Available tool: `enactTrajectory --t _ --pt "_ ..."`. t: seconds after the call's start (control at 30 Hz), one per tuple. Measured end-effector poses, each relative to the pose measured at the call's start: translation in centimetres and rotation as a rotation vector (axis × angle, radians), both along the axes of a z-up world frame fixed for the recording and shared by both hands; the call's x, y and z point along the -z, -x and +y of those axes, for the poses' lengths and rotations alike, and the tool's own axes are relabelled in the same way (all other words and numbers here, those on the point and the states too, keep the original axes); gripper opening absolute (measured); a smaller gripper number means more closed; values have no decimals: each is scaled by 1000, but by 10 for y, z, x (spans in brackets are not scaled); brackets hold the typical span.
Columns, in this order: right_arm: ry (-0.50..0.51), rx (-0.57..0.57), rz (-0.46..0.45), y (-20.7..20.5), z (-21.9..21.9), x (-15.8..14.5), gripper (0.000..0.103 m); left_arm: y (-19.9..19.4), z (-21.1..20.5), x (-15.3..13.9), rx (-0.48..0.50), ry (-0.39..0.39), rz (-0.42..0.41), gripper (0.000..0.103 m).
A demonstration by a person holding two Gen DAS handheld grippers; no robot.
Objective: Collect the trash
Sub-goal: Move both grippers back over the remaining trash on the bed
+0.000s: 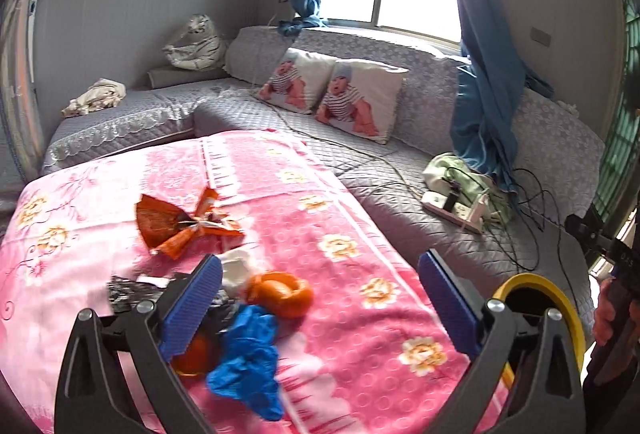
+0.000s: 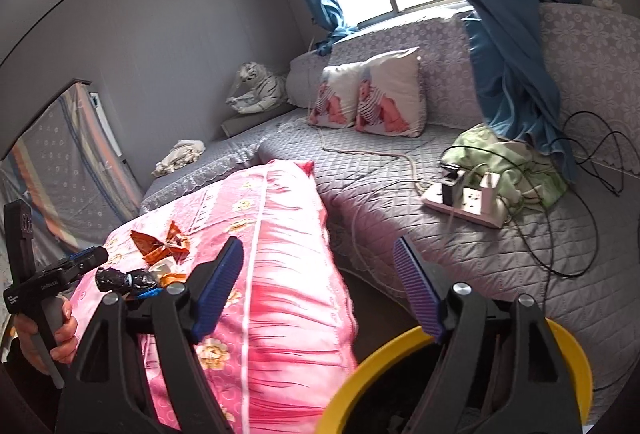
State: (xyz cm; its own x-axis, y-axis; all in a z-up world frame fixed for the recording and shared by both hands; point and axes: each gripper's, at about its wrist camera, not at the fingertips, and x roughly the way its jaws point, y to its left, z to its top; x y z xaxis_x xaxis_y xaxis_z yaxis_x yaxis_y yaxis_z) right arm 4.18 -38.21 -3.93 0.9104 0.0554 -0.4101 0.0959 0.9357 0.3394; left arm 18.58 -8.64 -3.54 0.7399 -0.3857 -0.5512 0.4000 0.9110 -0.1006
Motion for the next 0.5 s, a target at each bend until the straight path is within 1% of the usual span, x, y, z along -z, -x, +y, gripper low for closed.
enactTrajectory --t 0.03,0.1,0.17,0.27,0.4,0.5 --pt "-5 -37 6 -10 9 1 78 -2 13 2 -19 -12 4 95" --pt "-2 -109 17 -30 29 5 83 -6 37 4 -49 -26 12 95" --pt "7 -168 29 -48 50 9 84 -7 62 8 -90 -30 13 95" --pt "29 -268 52 -74 83 18 85 -6 95 16 -114 2 37 95" --pt "97 -350 114 -109 127 33 85 -5 121 31 -140 4 63 95" --pt "92 -399 178 -133 150 49 85 -9 130 44 -120 26 107 95"
